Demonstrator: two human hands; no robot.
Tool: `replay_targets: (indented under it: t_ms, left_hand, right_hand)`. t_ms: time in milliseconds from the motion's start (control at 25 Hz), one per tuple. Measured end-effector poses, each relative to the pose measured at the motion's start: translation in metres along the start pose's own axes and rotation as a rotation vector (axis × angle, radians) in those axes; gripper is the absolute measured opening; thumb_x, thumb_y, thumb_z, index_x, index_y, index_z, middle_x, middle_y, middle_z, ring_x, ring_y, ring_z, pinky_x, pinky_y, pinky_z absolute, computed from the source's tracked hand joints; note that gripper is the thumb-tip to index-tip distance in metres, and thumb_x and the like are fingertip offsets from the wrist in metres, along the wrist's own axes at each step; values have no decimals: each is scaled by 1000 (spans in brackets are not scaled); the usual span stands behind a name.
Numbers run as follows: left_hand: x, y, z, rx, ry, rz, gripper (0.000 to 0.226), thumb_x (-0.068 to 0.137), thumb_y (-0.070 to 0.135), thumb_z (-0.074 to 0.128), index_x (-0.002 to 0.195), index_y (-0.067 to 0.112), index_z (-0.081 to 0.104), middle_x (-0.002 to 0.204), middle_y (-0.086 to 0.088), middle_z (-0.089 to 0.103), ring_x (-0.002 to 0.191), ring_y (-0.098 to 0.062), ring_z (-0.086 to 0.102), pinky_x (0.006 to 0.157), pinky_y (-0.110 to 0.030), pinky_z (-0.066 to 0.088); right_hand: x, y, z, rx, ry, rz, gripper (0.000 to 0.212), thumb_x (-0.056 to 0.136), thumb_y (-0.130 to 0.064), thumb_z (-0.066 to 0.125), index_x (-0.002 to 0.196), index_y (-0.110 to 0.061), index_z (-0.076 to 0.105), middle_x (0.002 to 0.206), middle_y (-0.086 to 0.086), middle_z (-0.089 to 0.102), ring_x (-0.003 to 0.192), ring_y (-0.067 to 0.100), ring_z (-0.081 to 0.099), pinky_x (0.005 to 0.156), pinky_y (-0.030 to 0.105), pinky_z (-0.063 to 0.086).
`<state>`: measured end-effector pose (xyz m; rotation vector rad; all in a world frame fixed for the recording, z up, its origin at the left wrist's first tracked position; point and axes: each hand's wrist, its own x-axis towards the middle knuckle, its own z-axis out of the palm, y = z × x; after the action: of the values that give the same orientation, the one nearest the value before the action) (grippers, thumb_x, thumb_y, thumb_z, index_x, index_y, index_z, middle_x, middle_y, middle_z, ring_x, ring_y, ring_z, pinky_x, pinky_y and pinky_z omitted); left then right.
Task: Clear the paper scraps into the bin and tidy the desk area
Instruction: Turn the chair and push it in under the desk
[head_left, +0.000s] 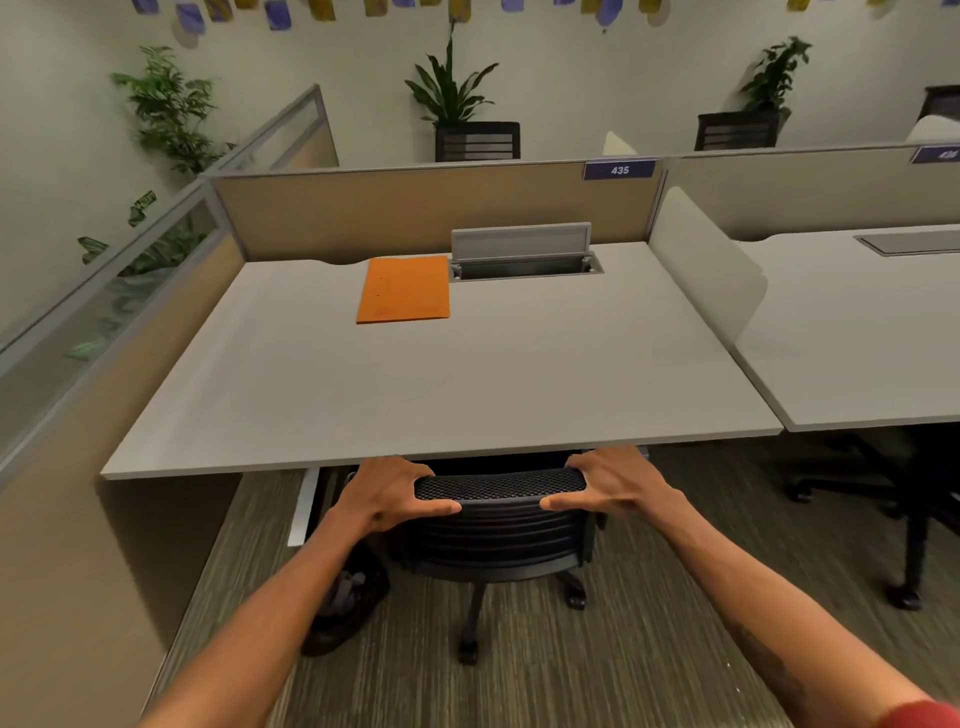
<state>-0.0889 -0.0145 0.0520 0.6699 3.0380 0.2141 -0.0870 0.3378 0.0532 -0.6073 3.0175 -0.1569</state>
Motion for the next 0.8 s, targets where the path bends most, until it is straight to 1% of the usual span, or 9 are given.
replay_targets:
  t_ms: [80,160,320,480,560,600,680,760,800]
  left_hand:
    - [12,-4,0,-2,9,-11,89,63,102,28,101,35,73,68,7,69,69,-9,62,65,-28,42]
    - [21,-7,0,3,10,-24,92,62,102,28,106,35,73,69,5,69,71,-13,64,67,-29,39]
    - [31,-9,2,-4,2,-16,95,61,102,27,107,32,73,69,6,68,70,-13,62,68,-30,39]
    - [36,-9,4,-1,12,16,88,66,100,25,98,32,70,78,9,70,72,-11,62,66,-29,43]
    - [34,-7,4,-11,17,22,85,70,98,22,101,33,67,88,12,71,77,-9,63,66,-29,44]
    - [33,-5,4,-15,26,22,82,73,96,22,106,35,66,94,14,71,82,-8,64,69,-29,46]
    - [27,0,2,-31,57,11,78,79,92,25,115,35,64,102,15,70,88,-8,64,75,-30,46]
    - [18,4,5,-57,57,-27,76,81,90,25,118,34,62,105,14,69,93,-10,63,80,-31,45]
    - [14,6,6,-60,52,-42,76,83,88,24,121,33,60,109,12,68,98,-12,62,85,-32,44]
  right_hand:
    - [11,6,1,-7,26,-13,86,65,-102,31,62,-20,54,51,-7,53,48,11,47,50,28,34]
    - [20,11,3,-22,31,-3,87,64,-103,30,61,-19,51,51,-5,54,49,16,51,51,29,34]
    - [28,18,9,-40,42,2,86,63,-104,29,60,-19,48,50,-3,54,47,16,51,51,30,36]
    - [31,21,9,-35,49,2,86,65,-103,29,61,-19,47,51,-4,53,49,18,52,50,31,36]
    - [31,21,5,-34,35,9,85,67,-102,26,66,-20,50,56,-4,55,53,19,54,55,33,41]
    - [30,21,5,-36,24,13,86,68,-102,25,73,-22,55,60,-5,59,57,18,55,61,34,46]
    - [25,15,2,-32,4,16,89,70,-101,21,99,-27,62,74,-7,65,68,16,59,73,37,47]
    - [16,11,0,-38,-17,49,94,72,-99,17,126,-33,56,97,-7,68,87,16,61,87,41,43]
    - [11,10,-1,-36,-28,69,96,74,-98,16,136,-34,50,114,-5,67,102,17,60,95,43,41]
